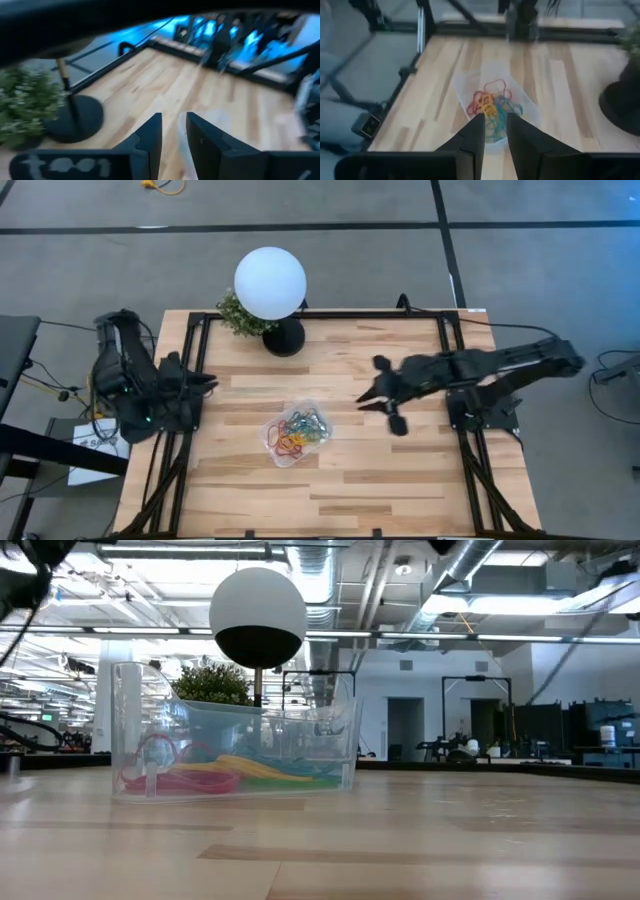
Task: Pick and place items into bin
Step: Return to Home Position
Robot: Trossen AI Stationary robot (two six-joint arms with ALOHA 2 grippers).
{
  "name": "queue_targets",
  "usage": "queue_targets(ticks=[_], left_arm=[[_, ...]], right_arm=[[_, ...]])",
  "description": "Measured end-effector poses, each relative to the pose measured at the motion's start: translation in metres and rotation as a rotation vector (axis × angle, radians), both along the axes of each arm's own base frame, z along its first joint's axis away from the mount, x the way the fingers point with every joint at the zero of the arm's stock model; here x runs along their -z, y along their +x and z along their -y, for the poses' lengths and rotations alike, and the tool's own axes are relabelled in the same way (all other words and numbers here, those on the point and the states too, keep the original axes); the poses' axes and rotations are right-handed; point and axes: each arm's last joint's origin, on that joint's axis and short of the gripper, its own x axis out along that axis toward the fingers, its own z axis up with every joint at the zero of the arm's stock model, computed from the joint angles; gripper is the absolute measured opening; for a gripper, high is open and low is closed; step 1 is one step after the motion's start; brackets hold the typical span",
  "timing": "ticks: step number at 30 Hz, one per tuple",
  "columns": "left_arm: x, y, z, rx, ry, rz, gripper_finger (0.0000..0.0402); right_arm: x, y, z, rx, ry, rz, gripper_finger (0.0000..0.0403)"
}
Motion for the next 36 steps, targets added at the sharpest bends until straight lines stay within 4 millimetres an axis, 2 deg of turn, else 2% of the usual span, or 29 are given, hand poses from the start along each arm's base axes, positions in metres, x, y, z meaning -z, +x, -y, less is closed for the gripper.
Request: queue_targets(ticks=[2, 5, 8, 11, 14, 17, 21, 24, 30, 36], left_arm=[[0.006, -0.006, -0.005, 0.030, -0.037, 0.066, 0.0077], [0.027, -0.007, -0.002, 0.059, -0.036, 0.166, 0.0077], [0.049, -0.003, 0.011, 0.070, -0.009, 0.226, 0.0077], [0.061, 0.003, 0.025, 0.101, -0.005, 0.231, 0.0077], [0.059, 0.006, 0.033, 0.176, 0.018, 0.204, 0.0077], [0.047, 0.009, 0.038, 0.285, 0.075, 0.174, 0.0077], [0.026, 0.011, 0.035, 0.479, 0.124, 0.214, 0.0077], [0.021, 0.016, 0.030, 0.558, 0.174, 0.253, 0.0077], [0.040, 0.027, 0.017, 0.616, 0.180, 0.285, 0.0077], [0.063, 0.038, 0.006, 0.663, 0.186, 0.381, 0.0077]], right_arm=[[0.010, -0.023, 0.007, 0.011, 0.043, 0.073, 0.0075], [0.035, -0.045, 0.010, 0.036, 0.137, 0.197, 0.0075], [0.062, -0.058, 0.009, 0.026, 0.197, 0.319, 0.0075], [0.082, -0.067, 0.011, 0.050, 0.254, 0.410, 0.0075], [0.097, -0.073, 0.015, 0.141, 0.271, 0.434, 0.0075], [0.107, -0.077, 0.018, 0.230, 0.269, 0.420, 0.0075], [0.108, -0.078, 0.018, 0.251, 0.301, 0.411, 0.0075], [0.106, -0.079, 0.019, 0.242, 0.285, 0.421, 0.0075], [0.090, -0.099, 0.023, 0.201, 0.214, 0.523, 0.0075], [0.094, -0.116, 0.031, 0.304, 0.206, 0.452, 0.0075]])
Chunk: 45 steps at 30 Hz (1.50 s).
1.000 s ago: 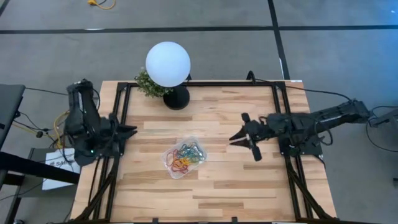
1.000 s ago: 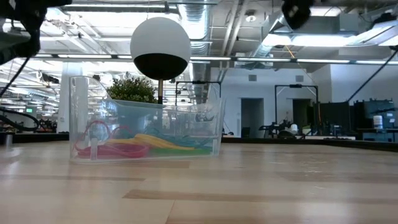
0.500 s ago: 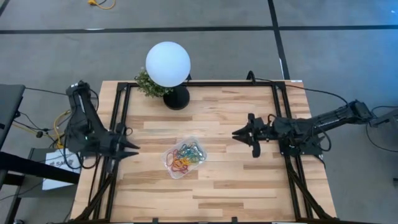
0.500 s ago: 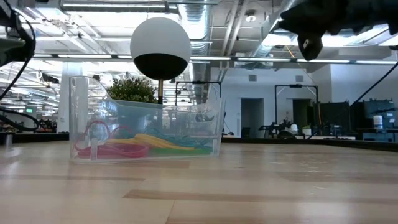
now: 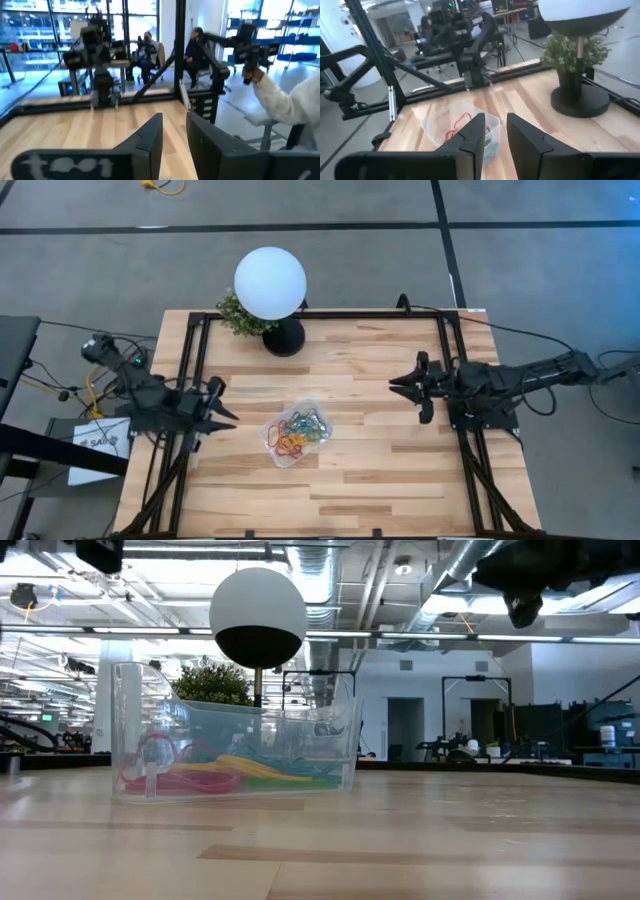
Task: Pick and place items into bin
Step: Return to Home Position
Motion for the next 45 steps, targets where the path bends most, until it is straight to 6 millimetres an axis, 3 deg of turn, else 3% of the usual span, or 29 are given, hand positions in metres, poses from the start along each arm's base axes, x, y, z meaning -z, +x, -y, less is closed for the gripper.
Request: queue_targets(ticks=[5, 9, 13, 16, 21, 24, 30, 45], left_arm=[[0.011, 0.001, -0.011, -0.015, -0.028, 0.004, 0.0077], [0.009, -0.002, -0.018, -0.040, -0.024, 0.032, 0.0077], [0.006, -0.018, -0.026, 0.025, -0.031, 0.102, 0.0077], [0.003, -0.032, -0.033, 0.054, -0.046, 0.183, 0.0077], [0.014, -0.024, -0.031, 0.018, -0.042, 0.172, 0.0077], [0.033, -0.016, -0.030, -0.041, -0.080, 0.136, 0.0077], [0.058, -0.009, -0.028, 0.030, -0.079, 0.195, 0.0077], [0.070, -0.005, -0.032, -0.025, -0.163, 0.081, 0.0077]], right_arm=[[0.002, -0.003, 0.000, -0.002, -0.023, 0.041, 0.0075], [0.025, -0.003, 0.000, -0.002, -0.032, 0.087, 0.0075], [0.047, -0.008, 0.003, 0.004, -0.001, 0.130, 0.0075], [0.050, -0.014, 0.005, -0.003, 0.008, 0.171, 0.0075], [0.053, -0.025, 0.009, 0.016, 0.008, 0.189, 0.0075], [0.054, -0.031, 0.011, 0.028, 0.012, 0.184, 0.0075], [0.054, -0.040, 0.013, 0.033, 0.027, 0.194, 0.0075], [0.062, -0.044, 0.014, 0.062, 0.018, 0.157, 0.0075]])
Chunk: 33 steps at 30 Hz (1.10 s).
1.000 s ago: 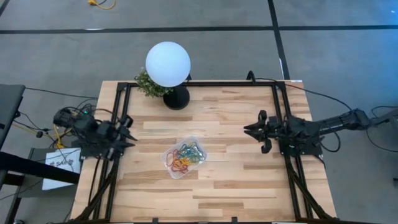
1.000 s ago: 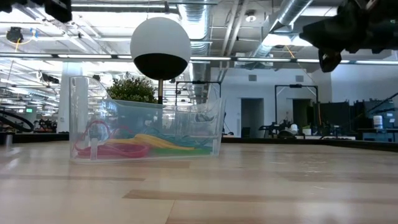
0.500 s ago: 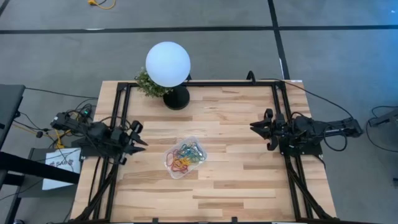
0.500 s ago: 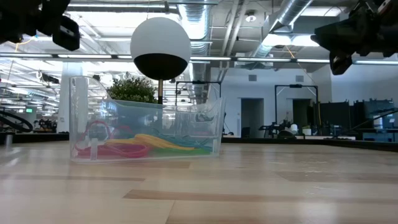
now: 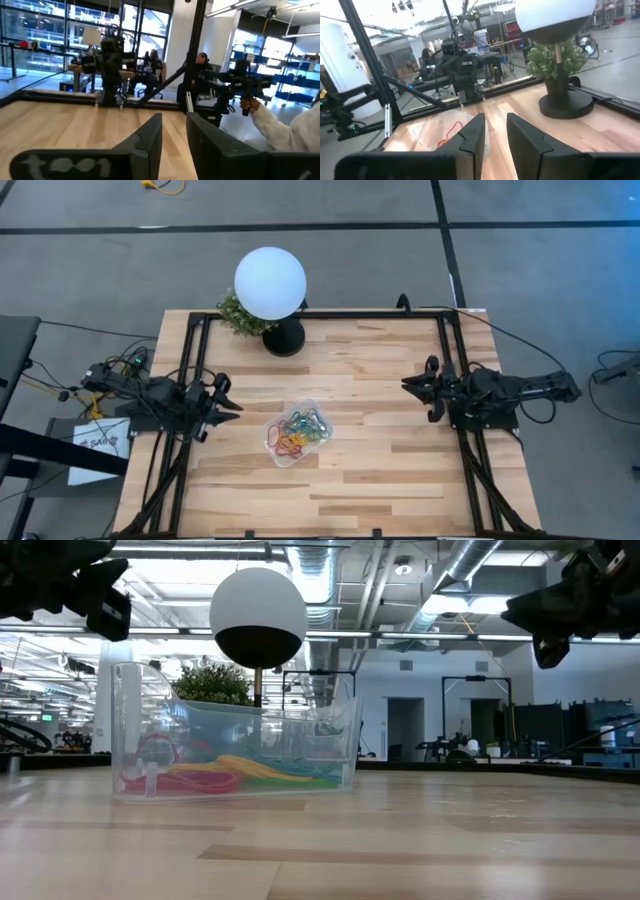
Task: Pick and place items into bin
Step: Return to Home Position
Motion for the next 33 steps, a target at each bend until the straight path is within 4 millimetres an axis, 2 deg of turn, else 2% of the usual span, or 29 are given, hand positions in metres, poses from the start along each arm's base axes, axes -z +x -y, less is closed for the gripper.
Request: queue_targets(ticks=[3, 12, 19, 33], left_arm=[[0.001, 0.000, 0.000, -0.012, 0.012, -0.008, 0.0077], [0.005, 0.001, 0.000, -0.023, 0.065, -0.036, 0.0077], [0.014, 0.002, 0.000, -0.027, 0.218, -0.090, 0.0077], [0.015, 0.003, 0.001, -0.030, 0.262, -0.089, 0.0077]], right_arm=[[0.013, 0.003, -0.001, -0.002, 0.014, 0.028, 0.0075], [0.021, 0.004, 0.000, 0.026, 0.047, -0.047, 0.0075], [0.024, 0.006, 0.001, 0.038, 0.009, -0.082, 0.0075], [0.027, 0.008, -0.001, 0.023, -0.007, -0.120, 0.0075]])
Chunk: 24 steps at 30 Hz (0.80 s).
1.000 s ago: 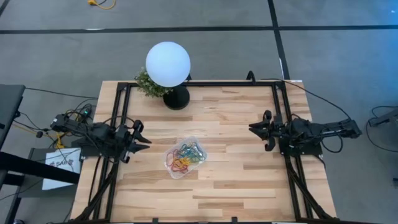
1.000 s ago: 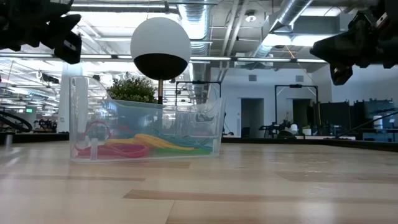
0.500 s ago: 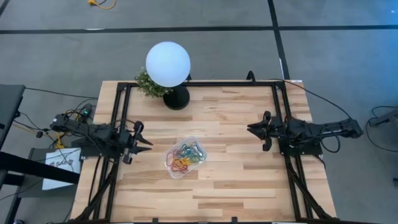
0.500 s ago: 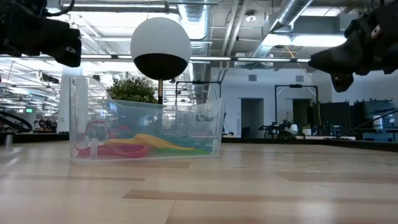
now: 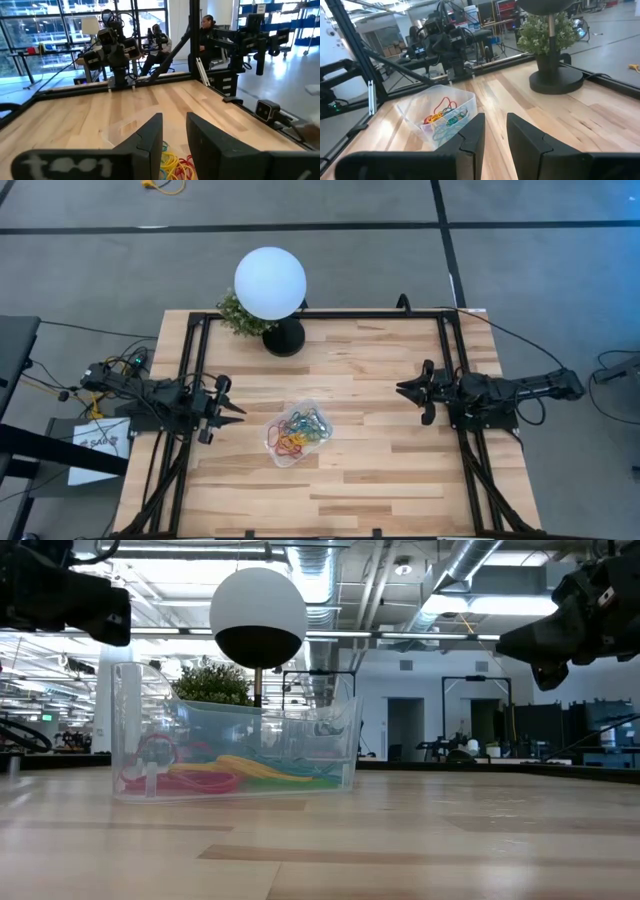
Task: Pick and place items into bin
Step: Return to Home Position
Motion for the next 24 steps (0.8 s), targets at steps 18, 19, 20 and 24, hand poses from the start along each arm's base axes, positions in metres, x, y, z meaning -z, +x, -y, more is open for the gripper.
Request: queue_targets(ticks=[18, 19, 20, 24], left_arm=[[0.0002, 0.0000, 0.0000, 0.001, -0.035, -0.010, 0.0077], [0.0002, 0.0000, 0.0000, 0.001, -0.035, -0.010, 0.0077], [0.0002, 0.0000, 0.0000, 0.001, -0.035, -0.010, 0.0077], [0.0002, 0.0000, 0.0000, 0.001, -0.035, -0.010, 0.0077]], right_arm=[[0.0002, 0.0000, 0.0000, 0.000, 0.000, -0.001, 0.0075], [0.0002, 0.0000, 0.0000, 0.000, 0.000, -0.001, 0.0075], [0.0002, 0.0000, 0.0000, 0.000, 0.000, -0.001, 0.0075], [0.0003, 0.0000, 0.0000, 0.000, 0.000, -0.002, 0.0075]])
